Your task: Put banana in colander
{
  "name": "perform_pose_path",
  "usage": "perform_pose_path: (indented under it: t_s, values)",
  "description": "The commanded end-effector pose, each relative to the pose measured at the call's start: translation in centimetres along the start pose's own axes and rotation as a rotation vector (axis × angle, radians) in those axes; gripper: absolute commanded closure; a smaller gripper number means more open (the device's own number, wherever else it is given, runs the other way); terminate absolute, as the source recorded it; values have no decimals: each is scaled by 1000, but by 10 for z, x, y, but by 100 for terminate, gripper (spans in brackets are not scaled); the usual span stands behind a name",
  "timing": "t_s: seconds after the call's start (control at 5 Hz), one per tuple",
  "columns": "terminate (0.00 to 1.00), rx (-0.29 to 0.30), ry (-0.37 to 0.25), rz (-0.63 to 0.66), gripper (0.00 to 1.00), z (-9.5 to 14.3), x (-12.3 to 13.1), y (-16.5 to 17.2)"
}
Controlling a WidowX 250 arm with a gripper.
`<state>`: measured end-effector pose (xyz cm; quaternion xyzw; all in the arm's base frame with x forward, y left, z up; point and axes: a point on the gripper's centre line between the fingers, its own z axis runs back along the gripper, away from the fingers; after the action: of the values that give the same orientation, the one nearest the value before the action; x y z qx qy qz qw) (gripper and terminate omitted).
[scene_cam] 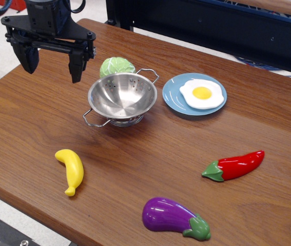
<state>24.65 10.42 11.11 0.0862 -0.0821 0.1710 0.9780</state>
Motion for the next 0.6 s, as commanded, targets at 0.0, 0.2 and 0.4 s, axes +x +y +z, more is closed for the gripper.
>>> perform_pose_path:
  t_s: [0.0,0.2,0.4]
  values:
    - [0,0,0,0,0,0,0,0]
    - [0,-29,57,-48,0,-9,-25,-13]
    - [0,-70,71,-17,0,-19,-54,-30]
